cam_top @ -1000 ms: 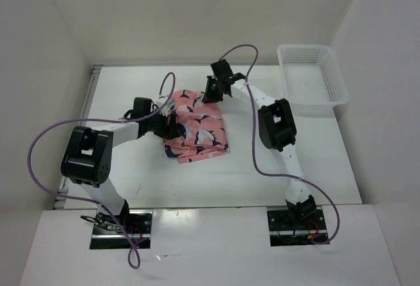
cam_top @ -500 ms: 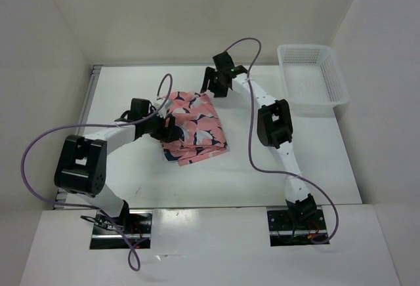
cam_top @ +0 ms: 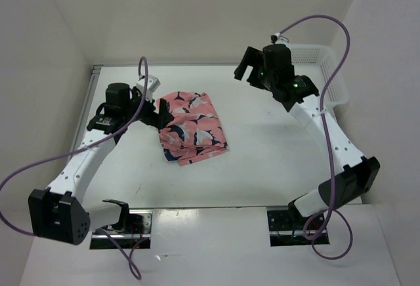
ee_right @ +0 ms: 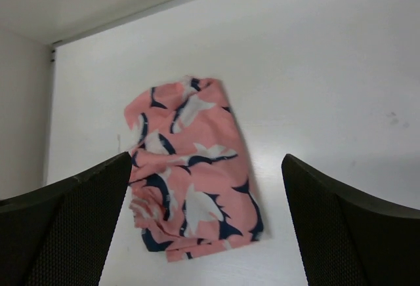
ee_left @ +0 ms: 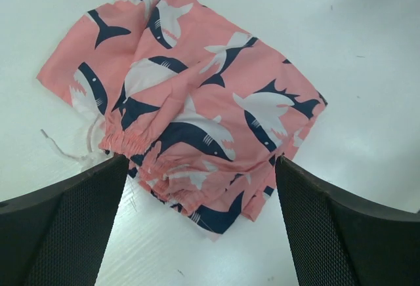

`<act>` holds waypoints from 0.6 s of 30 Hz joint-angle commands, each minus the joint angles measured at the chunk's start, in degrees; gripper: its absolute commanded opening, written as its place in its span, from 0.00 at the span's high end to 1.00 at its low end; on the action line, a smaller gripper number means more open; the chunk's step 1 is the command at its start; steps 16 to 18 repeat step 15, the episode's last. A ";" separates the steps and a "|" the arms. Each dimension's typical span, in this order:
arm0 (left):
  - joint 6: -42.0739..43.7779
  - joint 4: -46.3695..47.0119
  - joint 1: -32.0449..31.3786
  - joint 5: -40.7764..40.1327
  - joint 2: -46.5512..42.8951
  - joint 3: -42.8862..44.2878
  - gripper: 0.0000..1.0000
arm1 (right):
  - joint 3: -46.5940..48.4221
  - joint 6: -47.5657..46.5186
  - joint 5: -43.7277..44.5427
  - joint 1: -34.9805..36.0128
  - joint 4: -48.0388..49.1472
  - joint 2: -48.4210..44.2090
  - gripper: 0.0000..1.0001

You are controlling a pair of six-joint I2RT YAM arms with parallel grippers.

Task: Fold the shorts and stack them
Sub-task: Fold the shorts

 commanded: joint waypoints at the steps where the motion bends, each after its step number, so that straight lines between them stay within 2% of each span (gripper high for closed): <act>1: 0.23 -3.26 1.23 1.74 -5.15 0.65 0.01 | -6.34 1.19 7.58 -1.42 -7.19 -2.43 0.00; 8: 0.23 -5.10 1.85 1.75 -10.44 -1.11 0.01 | -12.23 2.42 10.50 -2.74 -11.26 -11.23 0.00; 18: 0.23 -6.24 2.38 2.28 -12.73 -2.69 0.01 | -15.31 2.42 11.73 -3.44 -12.49 -14.75 0.00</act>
